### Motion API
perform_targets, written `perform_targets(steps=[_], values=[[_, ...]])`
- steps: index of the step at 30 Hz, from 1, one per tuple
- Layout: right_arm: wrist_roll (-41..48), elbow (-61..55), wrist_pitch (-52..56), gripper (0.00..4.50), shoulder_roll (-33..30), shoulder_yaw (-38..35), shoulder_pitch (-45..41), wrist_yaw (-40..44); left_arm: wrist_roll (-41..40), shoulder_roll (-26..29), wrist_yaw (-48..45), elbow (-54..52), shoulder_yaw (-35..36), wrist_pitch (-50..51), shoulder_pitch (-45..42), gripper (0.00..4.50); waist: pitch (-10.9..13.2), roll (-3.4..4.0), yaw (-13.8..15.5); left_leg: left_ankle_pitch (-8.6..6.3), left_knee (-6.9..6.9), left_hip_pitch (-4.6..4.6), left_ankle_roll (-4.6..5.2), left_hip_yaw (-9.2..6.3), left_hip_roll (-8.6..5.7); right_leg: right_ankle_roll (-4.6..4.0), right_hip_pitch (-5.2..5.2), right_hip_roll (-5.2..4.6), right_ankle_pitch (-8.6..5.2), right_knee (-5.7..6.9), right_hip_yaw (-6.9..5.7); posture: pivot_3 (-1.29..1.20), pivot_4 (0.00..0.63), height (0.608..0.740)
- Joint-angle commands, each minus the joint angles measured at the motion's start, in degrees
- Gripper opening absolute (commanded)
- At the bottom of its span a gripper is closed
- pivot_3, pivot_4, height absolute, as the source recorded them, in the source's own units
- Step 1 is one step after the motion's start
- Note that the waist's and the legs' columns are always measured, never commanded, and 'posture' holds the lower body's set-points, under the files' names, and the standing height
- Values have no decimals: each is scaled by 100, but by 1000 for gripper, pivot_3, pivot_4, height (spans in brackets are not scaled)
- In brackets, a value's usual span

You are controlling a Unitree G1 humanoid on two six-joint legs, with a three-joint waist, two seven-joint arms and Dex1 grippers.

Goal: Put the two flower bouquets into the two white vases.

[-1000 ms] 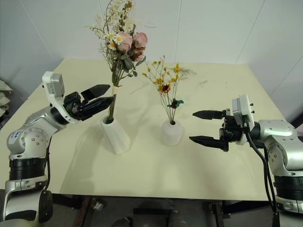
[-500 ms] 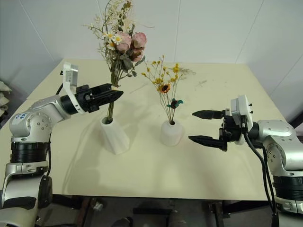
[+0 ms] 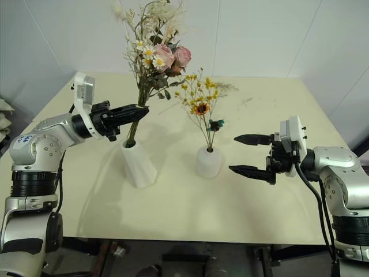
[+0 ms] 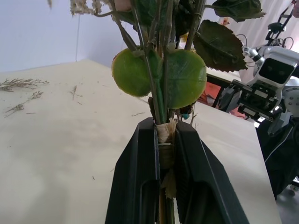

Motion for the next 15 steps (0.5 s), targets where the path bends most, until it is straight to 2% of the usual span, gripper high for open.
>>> perform_targets(steps=[1, 4, 15], values=[[37, -130, -72, 4500, -5, -44, 0, -27, -162, 87, -22, -325, 250, -28, 12, 119, 0, 0, -4, 0, 0, 0, 0, 0, 0, 0, 0, 0, 0, 0, 0, 0, 150, 740], [-232, -133, -502, 4500, 76, -31, 63, -106, -298, 68, -6, -450, 377, 53, 110, 119, 0, 0, -4, 0, 0, 0, 0, 0, 0, 0, 0, 0, 0, 0, 0, 0, 150, 740], [-145, -252, -401, 4500, 66, 7, 118, -121, -996, -41, -73, -840, 882, 131, 583, 119, 0, 0, -3, 0, 0, 0, 0, -1, 1, 0, 0, 0, 0, 1, 0, 0, 150, 740]])
